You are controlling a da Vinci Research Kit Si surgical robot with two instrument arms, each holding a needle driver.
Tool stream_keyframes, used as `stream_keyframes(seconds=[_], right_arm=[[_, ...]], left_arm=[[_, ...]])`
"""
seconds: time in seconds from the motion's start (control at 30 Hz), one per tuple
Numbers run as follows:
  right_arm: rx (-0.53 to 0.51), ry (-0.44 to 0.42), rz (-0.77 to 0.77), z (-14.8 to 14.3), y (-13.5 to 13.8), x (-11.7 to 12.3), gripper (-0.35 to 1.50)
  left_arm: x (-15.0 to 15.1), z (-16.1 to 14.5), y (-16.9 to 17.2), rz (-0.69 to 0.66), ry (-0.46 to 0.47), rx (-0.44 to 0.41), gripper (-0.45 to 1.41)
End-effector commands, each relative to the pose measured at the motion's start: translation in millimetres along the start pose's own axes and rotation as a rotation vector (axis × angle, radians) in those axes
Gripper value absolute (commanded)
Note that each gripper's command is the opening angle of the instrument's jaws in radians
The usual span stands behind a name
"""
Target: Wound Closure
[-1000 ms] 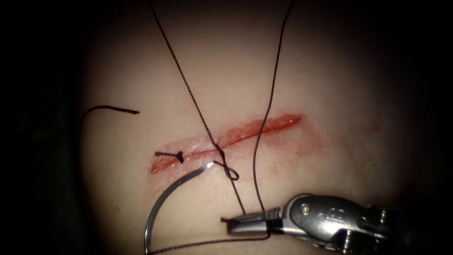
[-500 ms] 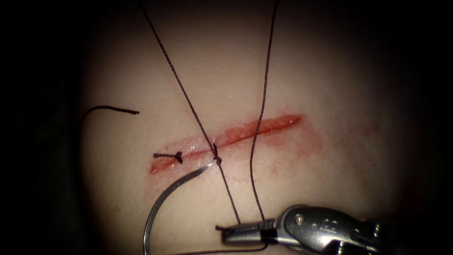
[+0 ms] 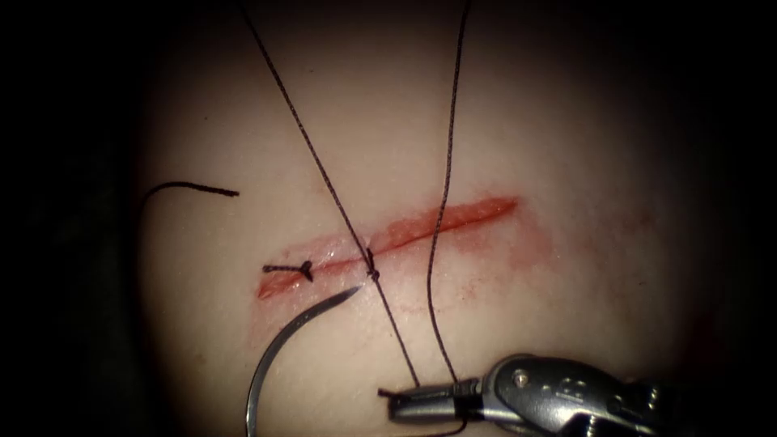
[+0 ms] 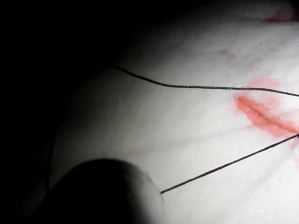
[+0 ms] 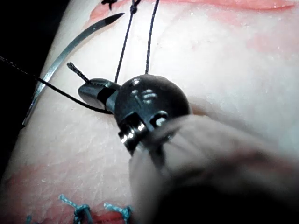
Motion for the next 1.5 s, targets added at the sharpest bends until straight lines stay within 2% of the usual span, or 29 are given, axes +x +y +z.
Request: stream_keyframes(seconds=[0.03, 0.23, 0.4, 0.8, 0.93, 1.5], right_arm=[[0.003, -0.001, -0.002, 0.9, 0.1, -0.3, -0.35], [0.007, -0.018, -0.007, 0.8, -0.3, -1.4, -0.35], [0.006, -0.023, -0.011, 1.2, -0.3, -1.7, -0.35], [0.014, -0.039, -0.004, 1.6, -1.0, -2.5, -0.35], [-0.004, -0.087, 0.009, 1.6, -1.0, -3.6, -0.35], [-0.001, -0.128, 0.053, 1.4, -1.6, -5.0, -0.35]], left_arm=[[0.5, 0.6, 0.2, 0.003, 0.001, 0.0, -0.45], [-0.9, 0.7, -1.3, -0.004, 0.005, 0.015, -0.45], [-2.3, 0.9, -3.1, -0.013, -0.04, 0.044, -0.45], [-2.8, 0.9, -3.4, -0.027, -0.074, 0.053, -0.45], [-3.0, 0.9, -3.4, -0.028, -0.081, 0.056, -0.45], [-3.2, 0.9, -3.4, -0.028, -0.092, 0.059, -0.45]])
